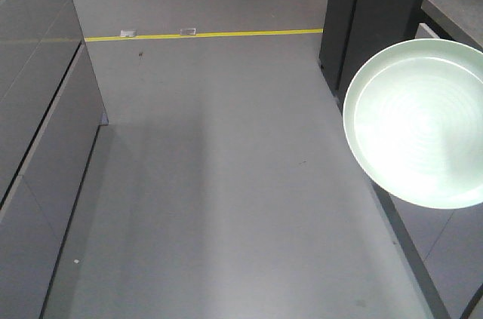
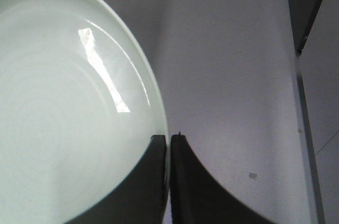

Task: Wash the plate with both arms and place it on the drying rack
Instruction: 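Continue driving past the dark cabinets toward the sink counter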

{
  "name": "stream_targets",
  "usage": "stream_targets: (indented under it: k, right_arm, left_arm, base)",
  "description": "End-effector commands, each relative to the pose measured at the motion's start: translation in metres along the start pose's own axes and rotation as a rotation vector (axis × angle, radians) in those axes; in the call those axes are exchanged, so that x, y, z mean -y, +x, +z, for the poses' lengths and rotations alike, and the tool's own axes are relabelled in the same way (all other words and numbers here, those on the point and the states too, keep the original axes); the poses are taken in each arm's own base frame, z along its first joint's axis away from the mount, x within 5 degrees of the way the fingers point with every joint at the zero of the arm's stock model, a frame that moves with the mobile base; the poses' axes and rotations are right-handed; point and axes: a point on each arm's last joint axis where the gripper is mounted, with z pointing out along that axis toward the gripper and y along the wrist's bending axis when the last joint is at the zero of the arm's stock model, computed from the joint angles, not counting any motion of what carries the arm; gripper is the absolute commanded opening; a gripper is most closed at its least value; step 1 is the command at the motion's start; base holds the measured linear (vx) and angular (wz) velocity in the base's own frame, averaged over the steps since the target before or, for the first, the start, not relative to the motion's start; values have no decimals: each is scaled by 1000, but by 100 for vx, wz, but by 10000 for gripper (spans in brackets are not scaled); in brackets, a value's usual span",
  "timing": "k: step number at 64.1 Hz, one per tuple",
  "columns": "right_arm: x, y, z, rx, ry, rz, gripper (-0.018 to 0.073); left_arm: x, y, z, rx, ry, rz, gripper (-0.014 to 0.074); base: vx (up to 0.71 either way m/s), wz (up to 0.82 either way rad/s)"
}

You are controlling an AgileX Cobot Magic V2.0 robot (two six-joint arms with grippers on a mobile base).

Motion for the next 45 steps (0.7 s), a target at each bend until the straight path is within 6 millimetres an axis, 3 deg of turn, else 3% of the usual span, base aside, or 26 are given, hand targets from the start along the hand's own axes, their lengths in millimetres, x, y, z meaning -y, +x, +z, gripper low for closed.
stream_targets:
  k: [1, 45]
  right_arm:
    - [-4, -11, -10, 87, 10, -2, -6]
    - [-4, -11, -10, 87, 10, -2, -6]
  left_arm:
    - [1, 1, 0, 62, 14, -4, -6]
    - [1, 1, 0, 62, 14, -4, -6]
  base:
    - [15, -7]
    - [15, 3]
